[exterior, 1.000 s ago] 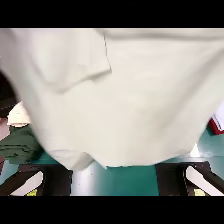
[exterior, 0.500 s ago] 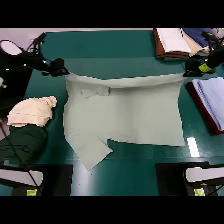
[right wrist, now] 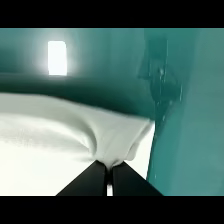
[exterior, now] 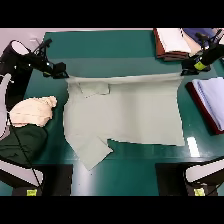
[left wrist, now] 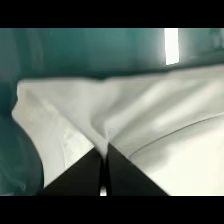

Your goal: Fold the shirts.

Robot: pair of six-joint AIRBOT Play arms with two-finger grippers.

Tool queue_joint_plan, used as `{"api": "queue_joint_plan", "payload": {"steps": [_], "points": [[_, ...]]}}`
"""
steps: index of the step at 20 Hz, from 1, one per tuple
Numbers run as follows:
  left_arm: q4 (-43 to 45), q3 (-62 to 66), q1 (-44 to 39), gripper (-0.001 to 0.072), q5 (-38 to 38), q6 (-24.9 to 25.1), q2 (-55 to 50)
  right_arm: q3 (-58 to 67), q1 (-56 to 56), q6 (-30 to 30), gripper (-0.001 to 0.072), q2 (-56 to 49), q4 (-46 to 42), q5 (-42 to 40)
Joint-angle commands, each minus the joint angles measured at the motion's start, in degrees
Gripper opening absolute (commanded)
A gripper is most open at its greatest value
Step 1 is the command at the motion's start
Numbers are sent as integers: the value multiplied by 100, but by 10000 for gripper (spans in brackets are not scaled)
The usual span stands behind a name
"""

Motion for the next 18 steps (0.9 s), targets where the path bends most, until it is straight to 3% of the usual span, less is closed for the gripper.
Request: {"api": "queue_joint_plan", "payload": {"steps": [1, 5, 6, 7, 8, 9, 12, 18], "points": [[260, -557, -33, 24, -389, 125, -24, -931, 0, -63, 15, 326, -151, -214], [247, -1338, -260, 26, -85, 116, -24, -2035, 2, -17, 20, 649, -101, -885], [249, -1373, -284, 40, -111, 109, -24, -2153, 2, -13, 112, 697, 44, -940], [240, -1364, -282, 319, -118, 20, -4, -2170, -37, -13, 292, 728, 192, -957], [247, -1333, -269, 516, -160, -160, 48, -2173, -114, -15, 318, 822, 326, -933], [249, -1325, -229, 419, -236, -293, 199, -2173, -184, -15, 318, 968, 387, -846], [723, -1814, -219, 420, -243, -474, 1106, -2251, -422, -125, 318, 1572, 435, -391], [872, -5047, -221, 446, 9, -907, 3580, -3530, -581, -210, 318, 3023, 479, -588]]}}
